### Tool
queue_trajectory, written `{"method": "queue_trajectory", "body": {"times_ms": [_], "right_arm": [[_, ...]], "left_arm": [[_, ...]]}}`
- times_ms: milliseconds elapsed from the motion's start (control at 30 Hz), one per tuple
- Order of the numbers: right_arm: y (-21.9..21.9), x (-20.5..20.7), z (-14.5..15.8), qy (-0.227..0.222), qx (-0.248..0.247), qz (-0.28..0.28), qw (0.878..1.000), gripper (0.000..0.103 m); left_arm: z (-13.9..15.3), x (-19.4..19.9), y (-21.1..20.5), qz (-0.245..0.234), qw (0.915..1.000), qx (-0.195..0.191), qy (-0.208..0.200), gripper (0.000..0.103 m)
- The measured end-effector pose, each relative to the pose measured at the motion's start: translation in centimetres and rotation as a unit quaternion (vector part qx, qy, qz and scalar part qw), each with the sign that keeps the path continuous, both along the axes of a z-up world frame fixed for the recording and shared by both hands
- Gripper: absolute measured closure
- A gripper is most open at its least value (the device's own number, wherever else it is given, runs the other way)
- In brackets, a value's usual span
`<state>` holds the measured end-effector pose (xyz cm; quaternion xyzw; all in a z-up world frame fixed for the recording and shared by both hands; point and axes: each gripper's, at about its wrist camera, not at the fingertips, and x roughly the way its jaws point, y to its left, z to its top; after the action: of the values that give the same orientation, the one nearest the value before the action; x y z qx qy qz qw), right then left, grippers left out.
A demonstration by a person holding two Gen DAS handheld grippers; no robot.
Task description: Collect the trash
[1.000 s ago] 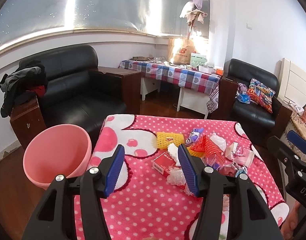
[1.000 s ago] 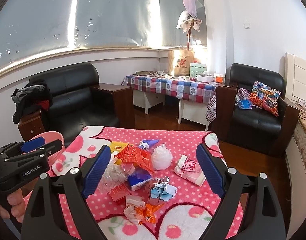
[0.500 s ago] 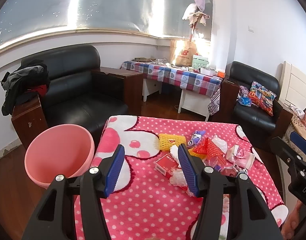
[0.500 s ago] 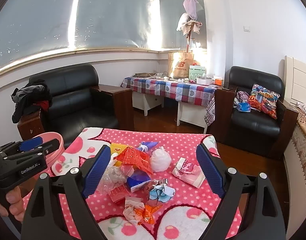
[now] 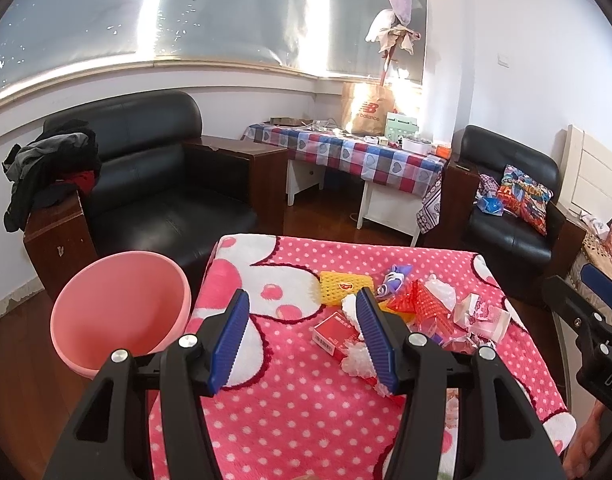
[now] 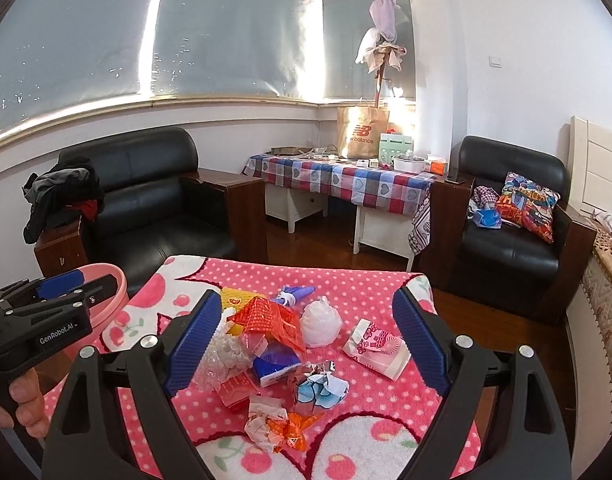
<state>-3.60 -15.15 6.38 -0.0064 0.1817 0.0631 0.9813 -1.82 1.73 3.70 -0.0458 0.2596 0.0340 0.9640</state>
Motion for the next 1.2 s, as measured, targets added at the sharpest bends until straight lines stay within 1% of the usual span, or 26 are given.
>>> {"method": "queue_trajectory", "body": {"times_ms": [233, 433, 700, 967, 1100, 1200], "right_arm": [[-0.4, 0.7, 0.1, 0.008, 0.005, -0.003, 1.000, 0.015], [-0.6, 1.4, -0.4, 0.017, 0.009, 0.000, 1.000, 0.015], [-0.9, 2.4, -1.0, 0.029, 0.005, -0.001, 1.000, 0.015], [-1.8, 2.7, -1.7, 0.044, 0.005, -0.002, 0.999, 0.015], [-2.4, 2.5, -2.8, 0.059, 0.006, -0.003, 0.998, 0.015], [-3.0, 2.4, -3.6, 0.070, 0.005, -0.004, 0.998, 0.015]], "left_arm": [[-0.2, 0.2, 0.1, 0.001, 1.0000, 0.001, 0.002, 0.047], [-0.4, 0.2, -0.2, 0.002, 1.0000, 0.000, 0.002, 0.047], [-1.3, 1.4, -0.1, -0.004, 0.9999, 0.000, 0.014, 0.048], [-2.7, 2.5, -0.4, -0.032, 0.9988, -0.019, 0.032, 0.048], [-3.5, 2.7, -1.2, -0.061, 0.9972, -0.021, 0.037, 0.048], [-4.1, 2.6, -2.1, -0.090, 0.9946, -0.024, 0.045, 0.048]]}}
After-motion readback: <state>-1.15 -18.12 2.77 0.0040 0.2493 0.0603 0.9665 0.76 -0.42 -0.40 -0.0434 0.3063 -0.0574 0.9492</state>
